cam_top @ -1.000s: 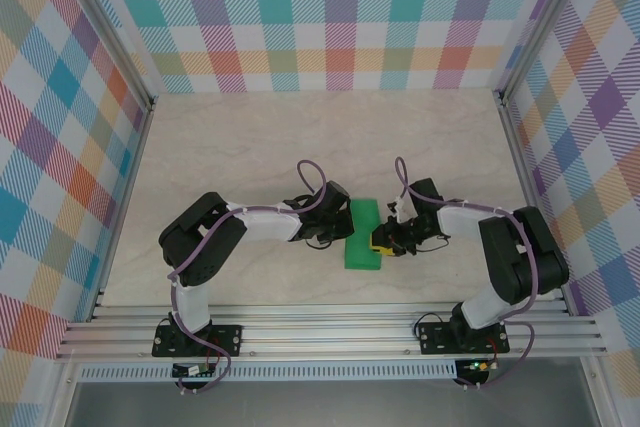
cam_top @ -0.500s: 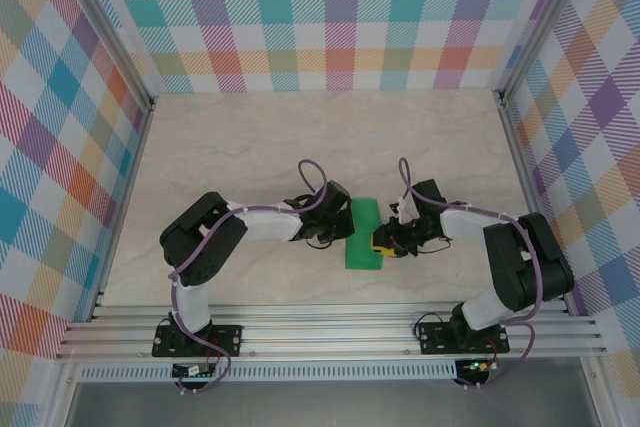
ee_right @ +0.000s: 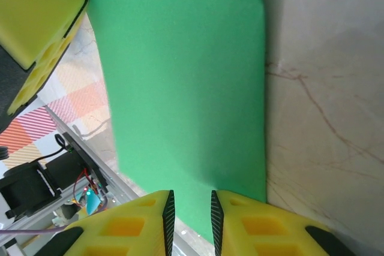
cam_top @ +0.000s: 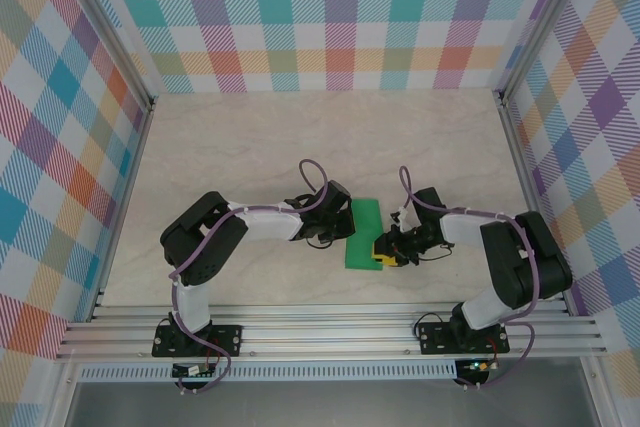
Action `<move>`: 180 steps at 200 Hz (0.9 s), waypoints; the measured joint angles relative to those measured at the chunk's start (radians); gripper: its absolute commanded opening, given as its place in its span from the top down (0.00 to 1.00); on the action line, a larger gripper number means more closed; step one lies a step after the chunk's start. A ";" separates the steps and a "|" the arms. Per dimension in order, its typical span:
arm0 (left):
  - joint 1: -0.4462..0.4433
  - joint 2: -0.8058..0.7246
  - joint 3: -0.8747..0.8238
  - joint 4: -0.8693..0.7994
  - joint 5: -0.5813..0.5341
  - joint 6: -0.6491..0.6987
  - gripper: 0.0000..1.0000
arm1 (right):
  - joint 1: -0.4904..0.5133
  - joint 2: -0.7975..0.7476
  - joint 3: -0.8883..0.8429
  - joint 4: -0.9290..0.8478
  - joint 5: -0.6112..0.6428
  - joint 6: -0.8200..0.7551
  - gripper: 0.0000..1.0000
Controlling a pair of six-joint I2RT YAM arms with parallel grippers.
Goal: Fold a paper plane with a square sheet of paper (pick it up from the middle)
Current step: Fold the square sheet of paper in half at the center of the table.
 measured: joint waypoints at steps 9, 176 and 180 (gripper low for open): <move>0.000 0.000 0.000 0.000 0.000 0.000 1.00 | 0.000 -0.019 -0.004 -0.005 0.003 -0.001 0.75; -0.003 0.002 0.004 -0.003 0.001 0.004 1.00 | 0.086 -0.108 -0.003 -0.109 0.183 0.018 0.75; -0.003 0.002 0.004 -0.003 0.001 0.004 1.00 | 0.086 -0.112 0.002 -0.112 0.185 0.018 0.75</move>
